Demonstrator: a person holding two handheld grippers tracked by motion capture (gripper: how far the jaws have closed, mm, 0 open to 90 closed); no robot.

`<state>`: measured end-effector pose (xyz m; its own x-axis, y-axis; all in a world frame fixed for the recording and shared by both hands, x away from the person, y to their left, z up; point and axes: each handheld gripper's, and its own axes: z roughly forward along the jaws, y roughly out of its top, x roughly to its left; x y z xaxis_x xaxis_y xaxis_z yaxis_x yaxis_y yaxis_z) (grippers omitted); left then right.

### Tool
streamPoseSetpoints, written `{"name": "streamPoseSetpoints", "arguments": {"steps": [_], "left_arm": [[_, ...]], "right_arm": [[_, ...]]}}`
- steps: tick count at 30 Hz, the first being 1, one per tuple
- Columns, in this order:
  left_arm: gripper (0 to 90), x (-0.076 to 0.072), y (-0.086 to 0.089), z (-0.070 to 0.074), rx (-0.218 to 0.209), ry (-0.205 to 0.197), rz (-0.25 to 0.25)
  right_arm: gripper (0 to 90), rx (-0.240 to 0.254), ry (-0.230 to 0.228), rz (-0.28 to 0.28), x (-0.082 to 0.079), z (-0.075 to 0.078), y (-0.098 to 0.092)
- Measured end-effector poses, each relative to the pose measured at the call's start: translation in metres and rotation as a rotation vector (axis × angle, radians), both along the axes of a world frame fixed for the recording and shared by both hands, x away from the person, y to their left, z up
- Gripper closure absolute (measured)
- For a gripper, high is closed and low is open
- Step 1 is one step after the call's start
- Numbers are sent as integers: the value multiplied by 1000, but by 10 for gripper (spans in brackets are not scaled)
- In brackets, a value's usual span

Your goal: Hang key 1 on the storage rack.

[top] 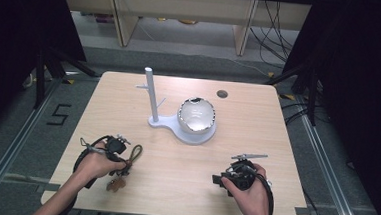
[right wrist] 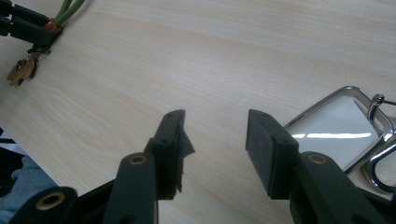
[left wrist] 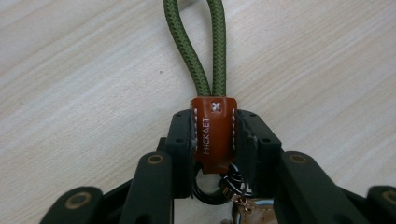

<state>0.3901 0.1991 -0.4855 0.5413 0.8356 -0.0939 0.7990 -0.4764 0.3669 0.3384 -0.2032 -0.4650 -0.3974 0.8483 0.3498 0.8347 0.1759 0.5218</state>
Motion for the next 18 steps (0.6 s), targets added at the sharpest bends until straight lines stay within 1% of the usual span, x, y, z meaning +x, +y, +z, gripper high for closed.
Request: {"name": "streamPoseSetpoints", "arguments": {"steps": [1, 2, 3, 4, 5, 7, 8, 9, 10, 11, 12, 14, 15, 16, 17, 18], "left_arm": [[673, 0, 3, 0, -5, -15, -18], [673, 0, 3, 0, -5, -15, -18], [673, -2, 4, 0, -19, -32, -11], [673, -2, 5, 1, -20, -36, -13], [672, -3, 6, 1, -33, -56, -7], [672, -5, 8, 2, -55, -83, -1], [672, -5, 8, 2, -55, -83, -1], [672, -7, 10, 3, -74, -112, 2], [672, -7, 10, 3, -74, -112, 2], [672, -8, 12, 4, -90, -144, 3], [672, -8, 13, 4, -102, -142, 1], [672, -8, 15, 3, -121, -170, 10], [672, -8, 16, 3, -132, -176, 11], [672, -8, 16, 3, -132, -176, 11], [672, -9, 17, 4, -146, -214, 18], [672, -9, 17, 4, -163, -230, 35]], "right_arm": [[575, -15, 18, 4, 0, 0, -1], [574, 3, -1, -3, 0, -1, 0], [571, 1, 0, -2, 0, -2, 0], [567, 2, -1, -2, 0, -2, 0], [563, 2, -2, -2, 0, -2, 0], [561, 20, 15, -12, -1, -1, 1], [560, 13, -1, -2, 0, -2, 0], [560, 9, -7, 1, 0, -2, 0], [560, 10, -7, 1, 1, -2, 0], [560, 5, -4, -2, 1, -3, 0], [560, -5, 12, 2, 1, -2, -1], [561, -4, 8, 4, 1, -2, 0], [560, 3, 8, 10, 1, -2, -1], [560, -2, 4, 6, 1, -2, -1], [560, -3, 7, 3, 1, -2, -1], [560, -2, 12, 6, 1, -2, -1]]}}
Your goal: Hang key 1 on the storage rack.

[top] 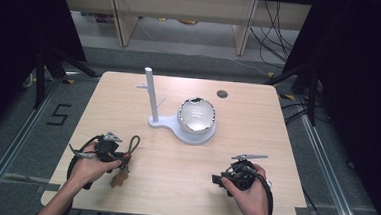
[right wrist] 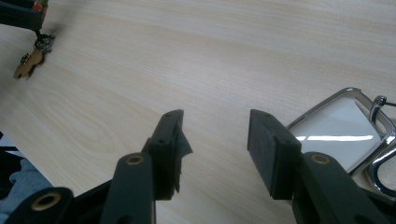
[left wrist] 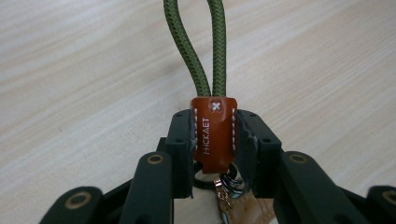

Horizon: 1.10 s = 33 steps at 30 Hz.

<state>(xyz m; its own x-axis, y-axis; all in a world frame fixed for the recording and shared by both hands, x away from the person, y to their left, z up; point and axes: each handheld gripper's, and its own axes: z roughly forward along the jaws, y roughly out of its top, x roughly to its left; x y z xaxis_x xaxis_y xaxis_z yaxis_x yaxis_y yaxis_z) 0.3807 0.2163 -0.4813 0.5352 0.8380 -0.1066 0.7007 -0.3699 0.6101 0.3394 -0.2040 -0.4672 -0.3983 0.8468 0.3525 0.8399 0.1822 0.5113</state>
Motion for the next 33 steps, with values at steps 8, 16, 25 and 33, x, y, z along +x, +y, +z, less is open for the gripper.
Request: {"name": "streamPoseSetpoints", "arguments": {"steps": [8, 16, 25, 33], "left_arm": [[671, -3, 5, 5, -29, -73, -25], [672, -7, 6, 7, -137, -210, -7], [672, -12, 4, 18, -231, -333, 29], [671, -13, 2, 25, -267, -442, 23]], "right_arm": [[559, -1, 10, 4, -1, -1, 0], [559, 0, 4, -2, -1, -2, -1], [559, 2, 2, -6, -1, -2, -1], [559, -4, 0, -16, -2, -2, -2]]}}
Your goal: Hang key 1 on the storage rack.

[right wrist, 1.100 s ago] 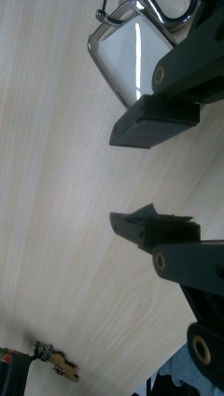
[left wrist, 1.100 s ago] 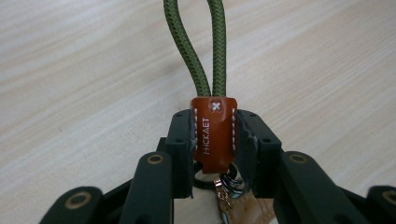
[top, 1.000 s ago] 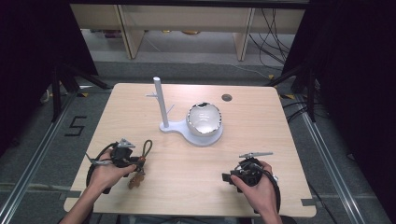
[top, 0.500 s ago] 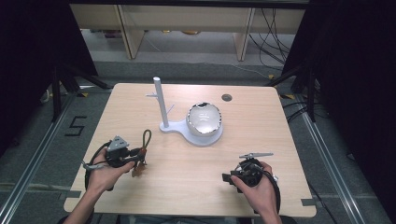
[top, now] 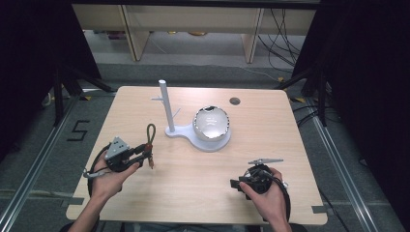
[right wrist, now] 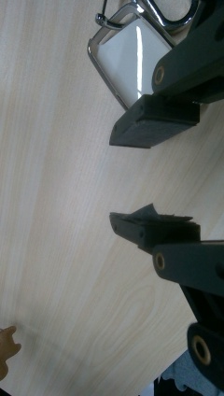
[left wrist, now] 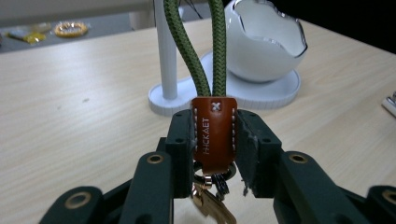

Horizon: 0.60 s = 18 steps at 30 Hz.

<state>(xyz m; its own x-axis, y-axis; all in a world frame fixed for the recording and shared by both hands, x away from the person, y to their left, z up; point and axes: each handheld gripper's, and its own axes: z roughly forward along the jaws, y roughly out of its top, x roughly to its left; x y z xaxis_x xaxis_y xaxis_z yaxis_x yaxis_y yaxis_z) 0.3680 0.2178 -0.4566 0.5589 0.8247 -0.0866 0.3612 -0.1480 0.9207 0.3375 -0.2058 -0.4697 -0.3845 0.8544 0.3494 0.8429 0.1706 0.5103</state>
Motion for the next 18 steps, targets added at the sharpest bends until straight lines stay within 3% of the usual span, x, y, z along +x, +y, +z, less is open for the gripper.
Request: {"name": "streamPoseSetpoints", "arguments": {"steps": [14, 18], "left_arm": [[672, 2, -2, 11, -65, -109, 40], [672, 3, -3, 14, -60, -112, 46]], "right_arm": [[556, 0, -2, -4, 0, 0, 0], [556, 6, -5, -1, 0, 1, 0]]}}
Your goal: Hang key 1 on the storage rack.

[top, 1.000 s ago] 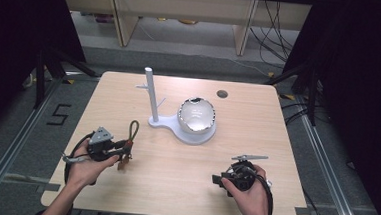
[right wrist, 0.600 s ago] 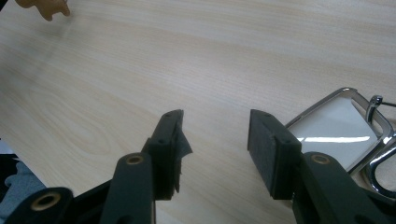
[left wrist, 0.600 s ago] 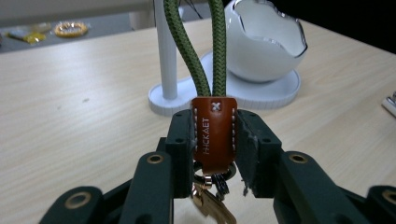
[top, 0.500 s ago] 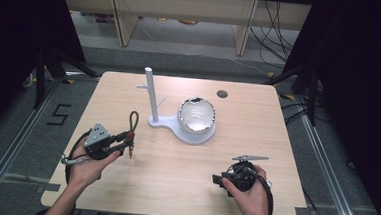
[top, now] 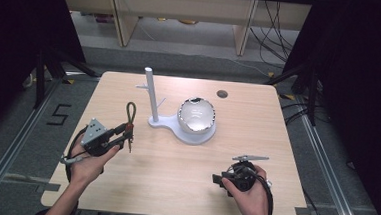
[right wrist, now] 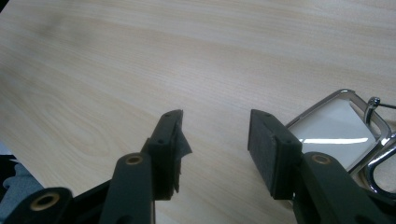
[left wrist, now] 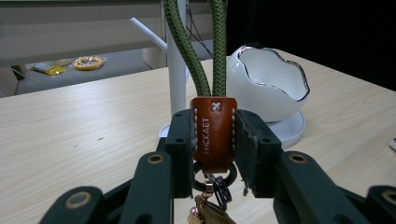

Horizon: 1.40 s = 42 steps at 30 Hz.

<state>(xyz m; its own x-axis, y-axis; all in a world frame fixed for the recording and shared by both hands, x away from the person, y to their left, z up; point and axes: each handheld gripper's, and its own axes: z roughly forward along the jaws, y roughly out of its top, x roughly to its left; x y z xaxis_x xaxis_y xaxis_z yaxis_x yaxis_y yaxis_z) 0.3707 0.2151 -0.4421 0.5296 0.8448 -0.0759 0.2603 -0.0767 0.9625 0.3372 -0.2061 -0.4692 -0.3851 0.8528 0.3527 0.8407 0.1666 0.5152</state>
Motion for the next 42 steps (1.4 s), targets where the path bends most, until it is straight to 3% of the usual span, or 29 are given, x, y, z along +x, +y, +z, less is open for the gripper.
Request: {"name": "streamPoseSetpoints", "arguments": {"steps": [19, 42], "left_arm": [[672, 7, -1, 10, -19, -43, 7], [672, 17, 3, 19, -19, -44, 16]], "right_arm": [[556, 3, 0, 1, 1, 0, -1], [555, 0, -1, -4, 1, 0, -1]]}}
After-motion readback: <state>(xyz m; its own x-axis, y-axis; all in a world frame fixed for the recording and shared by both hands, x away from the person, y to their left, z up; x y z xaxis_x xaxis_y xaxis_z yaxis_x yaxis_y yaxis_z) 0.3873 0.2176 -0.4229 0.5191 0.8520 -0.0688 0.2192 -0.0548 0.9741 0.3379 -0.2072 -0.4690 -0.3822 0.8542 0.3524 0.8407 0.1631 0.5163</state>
